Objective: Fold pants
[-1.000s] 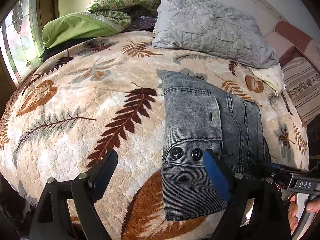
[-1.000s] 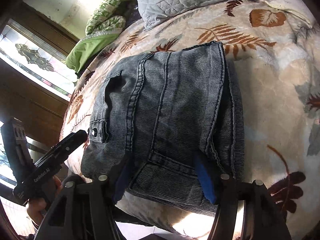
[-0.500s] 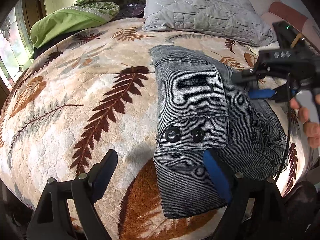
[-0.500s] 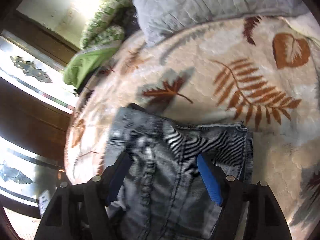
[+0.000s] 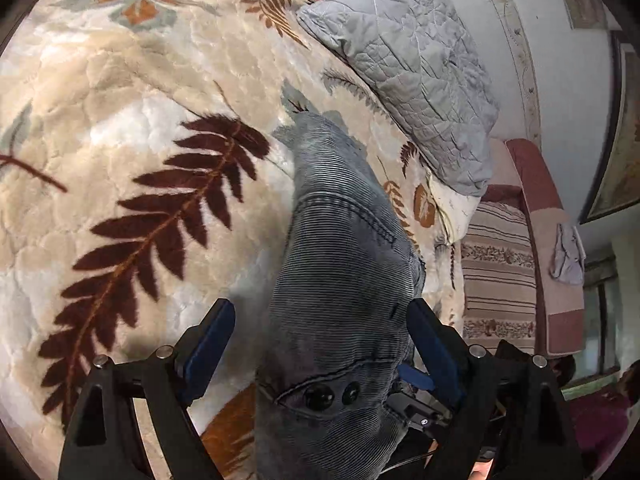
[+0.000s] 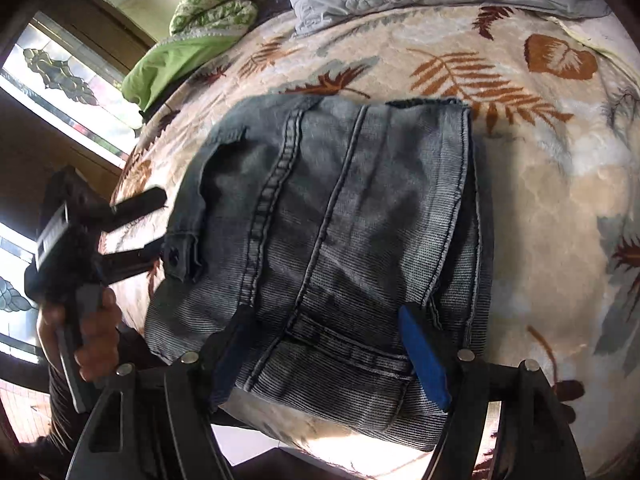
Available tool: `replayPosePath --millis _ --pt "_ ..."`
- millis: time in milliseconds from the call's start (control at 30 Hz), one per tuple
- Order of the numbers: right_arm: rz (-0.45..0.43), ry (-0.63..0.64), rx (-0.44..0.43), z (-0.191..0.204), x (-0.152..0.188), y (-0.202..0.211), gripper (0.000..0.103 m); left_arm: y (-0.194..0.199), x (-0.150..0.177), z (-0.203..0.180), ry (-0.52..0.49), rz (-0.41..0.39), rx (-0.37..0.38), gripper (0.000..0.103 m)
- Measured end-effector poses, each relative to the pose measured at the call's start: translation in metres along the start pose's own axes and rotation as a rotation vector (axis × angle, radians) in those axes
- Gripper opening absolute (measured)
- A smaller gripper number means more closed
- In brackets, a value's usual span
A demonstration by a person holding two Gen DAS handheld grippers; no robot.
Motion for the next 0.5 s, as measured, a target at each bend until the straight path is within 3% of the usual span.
replayPosePath --millis 100,133,167,233,333,367,433,500 --pt "-0.024 0.036 0.022 0.004 0.003 0.002 0.077 -0.023 -0.004 -0.003 0.084 0.065 0.051 0.087" --pt "-0.023 0.037 0.017 0.003 0.003 0.002 0.077 -0.025 -0.006 -0.009 0.073 0.067 0.062 0.076" --pt "-0.027 0.034 0.008 0.003 0.003 0.003 0.077 -0.025 -0.008 -0.012 0.041 0.06 0.029 0.044" --pt "-0.038 0.035 -0.013 0.002 0.005 0.006 0.077 -0.024 -0.007 -0.019 -0.101 0.036 -0.089 0.024" --pt "-0.063 0.032 -0.043 0.001 0.008 0.008 0.077 -0.023 0.005 -0.042 -0.456 -0.067 -0.354 0.02" --pt "-0.068 0.037 -0.042 0.001 0.008 0.008 0.077 -0.028 0.009 -0.046 -0.53 -0.079 -0.417 0.02" --pt "-0.069 0.039 -0.036 0.0 0.01 0.009 0.077 -0.03 0.008 -0.043 -0.512 -0.057 -0.432 0.022" --pt "-0.063 0.041 -0.032 0.001 0.007 0.009 0.077 -0.024 0.003 -0.038 -0.404 -0.022 -0.332 0.03"
Point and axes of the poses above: each gripper's, at about its wrist camera, not at the fingertips, and y roughly against the way its jaws point, z to its left, x to its underside, the point moved 9 cm from there along -y, roughly the way its jaws point, and after that the axes turned 5 degrees about -x, right-handed, at the moved point
